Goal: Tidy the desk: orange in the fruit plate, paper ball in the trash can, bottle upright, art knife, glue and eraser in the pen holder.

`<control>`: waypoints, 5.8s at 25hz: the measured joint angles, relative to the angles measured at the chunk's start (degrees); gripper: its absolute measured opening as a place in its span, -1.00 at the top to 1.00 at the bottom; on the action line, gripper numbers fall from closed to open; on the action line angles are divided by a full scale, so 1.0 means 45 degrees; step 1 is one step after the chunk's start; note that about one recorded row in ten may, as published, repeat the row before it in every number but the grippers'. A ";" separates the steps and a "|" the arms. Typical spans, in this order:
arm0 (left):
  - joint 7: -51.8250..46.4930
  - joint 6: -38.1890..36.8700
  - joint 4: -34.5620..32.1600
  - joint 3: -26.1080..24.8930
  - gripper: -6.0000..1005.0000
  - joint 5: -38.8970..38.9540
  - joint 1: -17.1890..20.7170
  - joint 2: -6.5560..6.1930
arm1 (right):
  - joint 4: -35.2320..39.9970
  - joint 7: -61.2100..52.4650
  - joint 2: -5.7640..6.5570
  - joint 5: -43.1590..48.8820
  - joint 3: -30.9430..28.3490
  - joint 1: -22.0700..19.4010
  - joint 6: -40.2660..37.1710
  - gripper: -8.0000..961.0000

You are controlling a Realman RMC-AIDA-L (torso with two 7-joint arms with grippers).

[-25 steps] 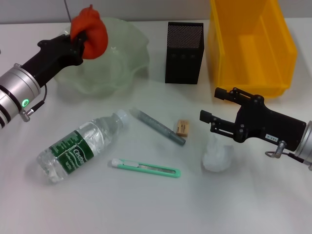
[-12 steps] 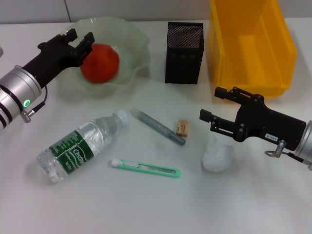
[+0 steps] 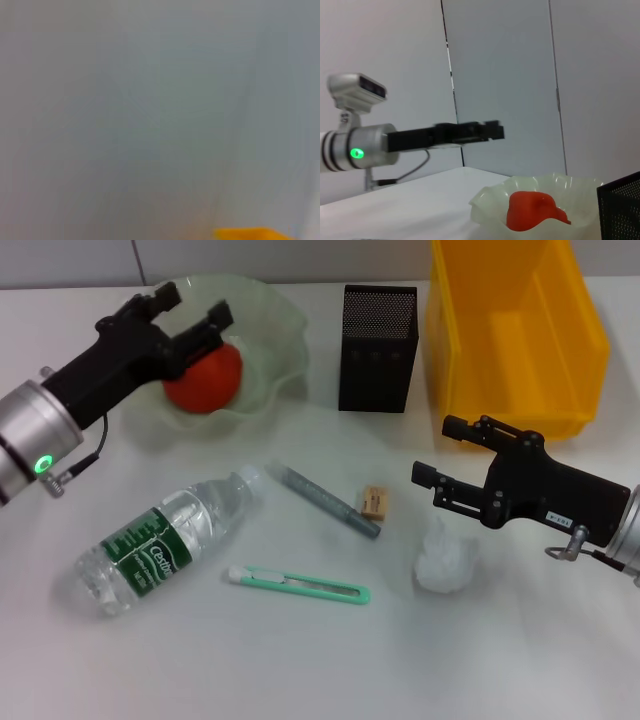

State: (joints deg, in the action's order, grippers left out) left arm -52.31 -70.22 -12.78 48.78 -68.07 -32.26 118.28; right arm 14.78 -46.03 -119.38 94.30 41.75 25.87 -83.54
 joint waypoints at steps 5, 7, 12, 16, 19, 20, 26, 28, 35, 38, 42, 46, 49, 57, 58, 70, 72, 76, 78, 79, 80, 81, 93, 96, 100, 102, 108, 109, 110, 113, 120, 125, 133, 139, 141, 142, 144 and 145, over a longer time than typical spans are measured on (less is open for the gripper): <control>-0.1435 -0.2035 -0.1748 0.2282 -0.65 -0.0040 0.1149 -0.0308 | 0.0020 -0.0044 0.0019 0.0000 0.0000 0.0069 -0.0066 -0.50; -0.2082 -0.3220 -0.2511 0.3474 -0.65 -0.0199 0.1761 -0.0728 | 0.0049 -0.0108 0.0031 0.0000 0.0022 0.0091 -0.0080 -0.49; -0.2354 -0.4676 -0.2528 0.3488 -0.64 -0.1366 0.1911 -0.1096 | 0.0222 -0.0534 0.0063 0.0081 0.0136 0.0122 -0.0227 -0.49; -0.2234 -0.6268 -0.2672 0.3456 -0.64 -0.2975 0.2056 -0.1274 | 0.0690 -0.1126 0.0100 0.0242 0.0168 0.0119 -0.0712 -0.49; -0.1962 -0.6664 -0.2873 0.3438 -0.64 -0.4007 0.2104 -0.1306 | 0.0896 -0.1403 0.0104 0.0421 0.0183 0.0102 -0.0842 -0.48; -0.1926 -0.6663 -0.2886 0.3426 -0.64 -0.4077 0.2103 -0.1306 | 0.0956 -0.1512 0.0103 0.0501 0.0189 0.0097 -0.0882 -0.48; -0.1396 -0.6000 -0.2923 0.2718 -0.64 -0.4333 0.2364 -0.1242 | 0.1089 -0.1715 0.0104 0.0643 0.0185 0.0078 -0.0917 -0.48; -0.1351 -0.5836 -0.2935 0.2642 -0.64 -0.4335 0.2428 -0.1248 | 0.1120 -0.1781 0.0125 0.0660 0.0182 0.0032 -0.0989 -0.47; -0.1249 -0.5366 -0.2976 0.2568 -0.63 -0.4647 0.2586 -0.1360 | 0.1137 -0.2010 0.0263 0.0742 0.0160 -0.0011 -0.1091 -0.47; -0.1246 -0.5315 -0.3012 0.2545 -0.63 -0.4885 0.2588 -0.1367 | 0.1314 -0.2208 0.0316 0.0871 0.0155 -0.0011 -0.1093 -0.46; -0.1169 -0.5248 -0.3059 0.2524 -0.63 -0.5033 0.2597 -0.1339 | 0.2915 -0.4066 0.0358 0.1866 0.0134 -0.0019 -0.1912 -0.46; -0.1111 -0.5293 -0.3059 0.2521 -0.63 -0.5038 0.2598 -0.1316 | 0.5670 -0.6772 0.0371 0.3309 0.0146 0.0108 -0.3147 -0.46; -0.1091 -0.5299 -0.3059 0.2517 -0.63 -0.5044 0.2593 -0.1283 | 0.7045 -0.8032 0.0373 0.4205 0.0164 0.0359 -0.3714 -0.45; -0.1088 -0.5370 -0.3055 0.2532 -0.63 -0.5048 0.2515 -0.1233 | 0.9596 -1.0798 0.0360 0.8009 0.0610 0.2549 -0.4594 -0.45; -0.1088 -0.5370 -0.3055 0.2532 -0.62 -0.5048 0.2515 -0.1233 | 0.9683 -1.1205 0.0368 0.8638 0.1308 0.3014 -0.4542 -0.44; -0.1130 -0.5386 -0.3010 0.2391 -0.62 -0.4983 0.2492 -0.1227 | 1.0142 -1.2587 0.0054 1.0502 0.4876 0.3953 -0.3163 -0.43; -0.1139 -0.5389 -0.3006 0.2391 -0.62 -0.4970 0.2503 -0.1227 | 1.0059 -1.2688 0.0047 1.0608 0.5410 0.3958 -0.2884 -0.43; -0.1148 -0.5389 -0.2974 0.2393 -0.62 -0.4965 0.2520 -0.1227 | 0.9915 -1.2706 0.0044 1.0626 0.5817 0.3977 -0.2805 -0.43; -0.1144 -0.5389 -0.2969 0.2389 -0.62 -0.4964 0.2531 -0.1227 | 0.9858 -1.2748 0.0037 1.0630 0.6036 0.3984 -0.2799 -0.43; -0.1145 -0.5389 -0.2974 0.2379 -0.62 -0.4961 0.2557 -0.1222 | 0.9818 -1.2778 0.0033 1.0632 0.6134 0.3985 -0.2789 -0.42; -0.1151 -0.5389 -0.2984 0.2378 -0.62 -0.4959 0.2563 -0.1218 | 0.9818 -1.2778 0.0033 1.0632 0.6134 0.3985 -0.2789 -0.42; -0.1177 -0.5390 -0.3006 0.2378 -0.61 -0.4955 0.2570 -0.1212 | 0.9676 -1.2835 0.0027 1.0635 0.6323 0.3992 -0.2758 -0.42; -0.1177 -0.5411 -0.2982 0.2384 -0.61 -0.4980 0.2589 -0.1207 | 0.8760 -1.2965 -0.0011 1.0594 0.7400 0.4064 -0.1664 -0.41; -0.1196 -0.5411 -0.3010 0.2383 -0.61 -0.4990 0.2595 -0.1207 | 0.8756 -1.2964 -0.0014 1.0570 0.7406 0.4010 -0.1530 -0.41; -0.1225 -0.5410 -0.3023 0.2382 -0.61 -0.5007 0.2602 -0.1231 | 0.8739 -1.2916 -0.0021 1.0547 0.7401 0.3966 -0.1427 -0.40; -0.1226 -0.5410 -0.3023 0.2382 -0.61 -0.5011 0.2601 -0.1233 | 0.8725 -1.2891 -0.0028 1.0471 0.7335 0.3945 -0.1425 -0.31; -0.1236 -0.5408 -0.3042 0.2383 -0.60 -0.4982 0.2574 -0.1290 | 0.8918 -1.1617 0.0173 0.8926 0.4831 0.3420 -0.2552 -0.17; -0.1236 -0.5408 -0.3042 0.2383 -0.60 -0.4982 0.2574 -0.1290 | 0.8830 -1.0958 0.0148 0.8648 0.3625 0.3172 -0.2915 -0.17; -0.1236 -0.5408 -0.3042 0.2383 -0.60 -0.4982 0.2574 -0.1290 | 0.8830 -1.0958 0.0148 0.8648 0.3625 0.3172 -0.2915 -0.17; -0.1245 -0.5408 -0.3052 0.2382 -0.60 -0.4972 0.2558 -0.1280 | 0.8553 -0.9740 0.0113 0.7819 0.2219 0.2521 -0.3146 -0.17; -0.1387 -0.5386 -0.3054 0.2136 -0.60 -0.5022 0.2425 -0.1302 | 0.5762 -0.6005 0.0211 0.4786 0.0577 0.1182 -0.2962 -0.17; -0.1476 -0.5399 -0.3047 0.2093 -0.60 -0.5045 0.2416 -0.1316 | 0.2782 -0.2724 0.0265 0.4497 -0.1668 0.1011 -0.2884 -0.18; -0.1604 -0.5455 -0.3044 0.2184 -0.59 -0.5047 0.2383 -0.1325 | 0.1497 -0.1112 0.0188 0.3576 -0.2758 0.0242 -0.2880 -0.18; -0.1551 -0.5618 -0.3059 0.2218 -0.59 -0.5048 0.2391 -0.1284 | 0.0372 0.0470 0.0074 0.0254 -0.2809 -0.0750 -0.2194 -0.19; -0.1529 -0.5640 -0.3059 0.2220 -0.59 -0.5047 0.2392 -0.1279 | 0.0220 0.0662 0.0072 -0.0130 -0.2812 -0.0786 -0.2036 -0.19; -0.1529 -0.5640 -0.3059 0.2220 -0.59 -0.5047 0.2392 -0.1279 | -0.0172 0.1122 0.0052 -0.0952 -0.2815 -0.0813 -0.1607 -0.19; -0.1492 -0.5675 -0.3057 0.2226 -0.59 -0.5047 0.2398 -0.1267 | -0.0532 0.1564 0.0031 -0.1676 -0.2818 -0.0752 -0.1170 -0.19; -0.1482 -0.5675 -0.3056 0.2226 -0.59 -0.5047 0.2408 -0.1258 | -0.0707 0.1790 0.0023 -0.2027 -0.2820 -0.0689 -0.0961 -0.19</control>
State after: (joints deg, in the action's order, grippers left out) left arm -58.98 -95.76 -26.53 58.80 -90.79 -21.42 112.62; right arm 11.60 -37.98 -119.27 85.18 29.06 22.77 -87.87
